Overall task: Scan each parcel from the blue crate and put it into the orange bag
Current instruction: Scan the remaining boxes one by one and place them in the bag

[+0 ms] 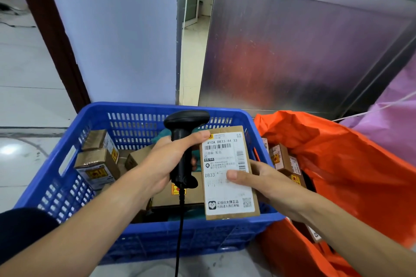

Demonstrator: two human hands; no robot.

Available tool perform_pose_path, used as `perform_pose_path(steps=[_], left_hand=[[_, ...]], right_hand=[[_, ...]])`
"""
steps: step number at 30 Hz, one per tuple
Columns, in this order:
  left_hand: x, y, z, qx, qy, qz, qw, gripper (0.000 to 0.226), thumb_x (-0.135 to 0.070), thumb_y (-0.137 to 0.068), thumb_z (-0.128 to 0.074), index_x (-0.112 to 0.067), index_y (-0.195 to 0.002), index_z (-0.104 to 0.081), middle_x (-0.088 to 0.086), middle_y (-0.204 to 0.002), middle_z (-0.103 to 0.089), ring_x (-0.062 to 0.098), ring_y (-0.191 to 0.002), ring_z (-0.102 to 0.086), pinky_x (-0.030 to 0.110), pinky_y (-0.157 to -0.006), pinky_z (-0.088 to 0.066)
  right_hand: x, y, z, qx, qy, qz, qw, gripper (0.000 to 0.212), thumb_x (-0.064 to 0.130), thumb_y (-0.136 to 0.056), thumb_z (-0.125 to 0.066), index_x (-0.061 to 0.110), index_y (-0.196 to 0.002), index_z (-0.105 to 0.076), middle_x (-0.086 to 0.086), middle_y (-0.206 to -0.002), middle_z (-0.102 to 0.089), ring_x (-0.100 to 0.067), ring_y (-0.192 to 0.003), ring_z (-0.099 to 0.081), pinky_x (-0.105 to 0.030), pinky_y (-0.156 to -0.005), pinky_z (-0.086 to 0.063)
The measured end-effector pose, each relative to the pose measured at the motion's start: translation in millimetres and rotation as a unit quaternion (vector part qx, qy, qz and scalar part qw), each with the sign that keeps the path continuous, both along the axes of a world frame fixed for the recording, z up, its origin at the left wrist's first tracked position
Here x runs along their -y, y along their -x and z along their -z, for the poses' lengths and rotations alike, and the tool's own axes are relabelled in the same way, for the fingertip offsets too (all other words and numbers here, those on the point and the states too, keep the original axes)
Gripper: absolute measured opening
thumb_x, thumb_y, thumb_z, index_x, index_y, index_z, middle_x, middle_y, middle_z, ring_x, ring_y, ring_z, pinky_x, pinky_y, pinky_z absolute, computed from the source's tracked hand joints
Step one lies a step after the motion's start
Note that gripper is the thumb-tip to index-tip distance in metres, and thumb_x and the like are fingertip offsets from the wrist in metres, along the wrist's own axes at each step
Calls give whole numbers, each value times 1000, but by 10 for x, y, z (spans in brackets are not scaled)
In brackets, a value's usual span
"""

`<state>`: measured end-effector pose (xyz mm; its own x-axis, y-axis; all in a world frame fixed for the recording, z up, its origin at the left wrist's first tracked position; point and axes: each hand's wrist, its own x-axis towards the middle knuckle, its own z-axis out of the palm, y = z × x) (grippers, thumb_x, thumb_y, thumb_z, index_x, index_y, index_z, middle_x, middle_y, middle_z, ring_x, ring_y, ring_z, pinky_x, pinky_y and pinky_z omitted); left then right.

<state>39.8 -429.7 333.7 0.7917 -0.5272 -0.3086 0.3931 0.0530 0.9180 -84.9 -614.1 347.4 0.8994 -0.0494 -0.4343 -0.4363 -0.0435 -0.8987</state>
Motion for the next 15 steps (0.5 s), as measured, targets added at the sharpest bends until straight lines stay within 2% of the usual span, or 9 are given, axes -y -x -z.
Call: perform_pose_path(steps=[5, 8, 12, 14, 15], left_hand=[[6, 1, 7, -5, -1, 2, 1000, 52, -40, -70, -88, -9, -108, -73, 4, -85, -77, 13, -58, -59, 33, -64, -53], [28, 20, -8, -12, 2, -10, 1000, 49, -38, -75, -86, -9, -112, -72, 6, -94, -80, 14, -59, -60, 32, -62, -55], [38, -16, -21, -27, 11, -49, 998, 33, -30, -87, -81, -9, -110, -70, 6, -91, -80, 18, -57, -58, 31, -59, -56], [36, -40, -24, -31, 25, -50, 998, 30, -27, -88, -79, -8, -109, -69, 10, -91, -79, 19, -54, -56, 30, -58, -54], [24, -39, -29, -29, 27, -48, 998, 29, -26, -88, -78, -7, -108, -69, 12, -88, -77, 19, -53, -56, 30, -57, -53]], right_hand=[[-19, -24, 16, -3, 24, -15, 1000, 46, 22, -83, -77, 20, -126, -64, 2, -112, -79, -16, -102, -76, -22, -80, -59], [31, -52, 7, -6, 52, -20, 998, 41, 17, -87, -78, 21, -125, -64, 5, -108, -80, -14, -99, -77, -20, -77, -59], [195, -116, 45, 24, 124, 22, 992, 53, 27, -82, -85, 22, -129, -60, 7, -112, -78, -14, -101, -76, -33, -91, -59], [306, -145, 58, 44, 156, 72, 984, 56, 30, -79, -88, 23, -127, -59, 7, -113, -78, -13, -100, -76, -36, -90, -60], [354, -158, 59, 56, 170, 93, 979, 54, 30, -78, -88, 24, -124, -60, 8, -112, -78, -12, -97, -77, -34, -86, -62]])
